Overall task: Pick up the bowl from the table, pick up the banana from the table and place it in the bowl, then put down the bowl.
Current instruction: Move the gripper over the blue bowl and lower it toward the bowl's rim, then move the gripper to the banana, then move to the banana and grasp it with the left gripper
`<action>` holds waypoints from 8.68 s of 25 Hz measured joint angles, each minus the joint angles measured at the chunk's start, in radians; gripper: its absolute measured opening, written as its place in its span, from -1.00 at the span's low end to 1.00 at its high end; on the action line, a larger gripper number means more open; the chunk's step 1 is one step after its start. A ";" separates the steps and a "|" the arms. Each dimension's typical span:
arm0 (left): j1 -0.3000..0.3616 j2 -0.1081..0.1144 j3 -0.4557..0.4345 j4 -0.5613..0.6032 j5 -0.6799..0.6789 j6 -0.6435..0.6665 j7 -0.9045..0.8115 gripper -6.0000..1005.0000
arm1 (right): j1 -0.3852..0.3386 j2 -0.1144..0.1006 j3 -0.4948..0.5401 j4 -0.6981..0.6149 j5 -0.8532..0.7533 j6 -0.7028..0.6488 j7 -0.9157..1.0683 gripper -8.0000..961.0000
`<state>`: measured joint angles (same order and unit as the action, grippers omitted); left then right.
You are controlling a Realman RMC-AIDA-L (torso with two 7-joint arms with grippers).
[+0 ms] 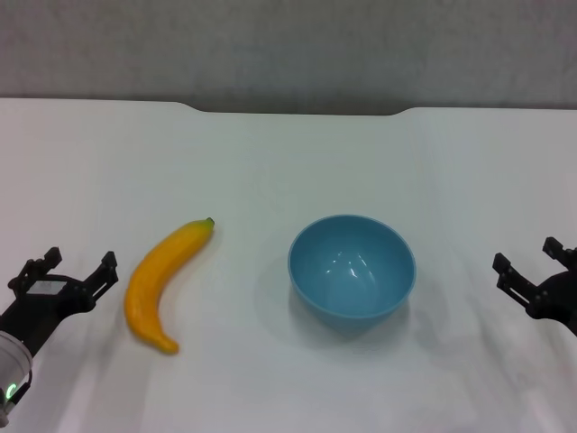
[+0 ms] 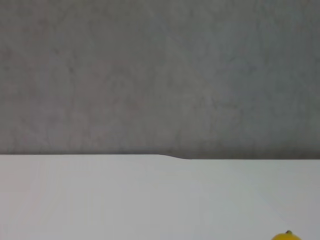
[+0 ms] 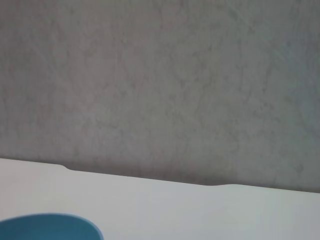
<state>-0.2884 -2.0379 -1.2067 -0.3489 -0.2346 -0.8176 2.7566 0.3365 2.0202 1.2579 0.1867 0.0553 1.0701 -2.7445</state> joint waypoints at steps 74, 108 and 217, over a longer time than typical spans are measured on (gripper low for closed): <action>-0.030 0.006 -0.132 -1.067 0.212 1.660 0.086 0.76 | 0.283 -0.011 0.140 0.782 -2.378 -0.405 2.493 0.77; -0.024 0.005 -0.129 -1.050 0.203 1.622 0.086 0.76 | 0.326 -0.013 0.178 0.639 -2.400 -0.433 2.460 0.75; -0.152 0.000 -0.098 -0.644 -0.007 1.355 0.073 0.76 | 0.243 -0.011 0.042 0.802 -2.427 -0.575 2.459 -0.91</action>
<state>-0.4406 -2.0380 -1.3044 -0.9927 -0.2412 0.5374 2.8300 0.5799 2.0095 1.2998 0.9890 -2.3718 0.4953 -0.2854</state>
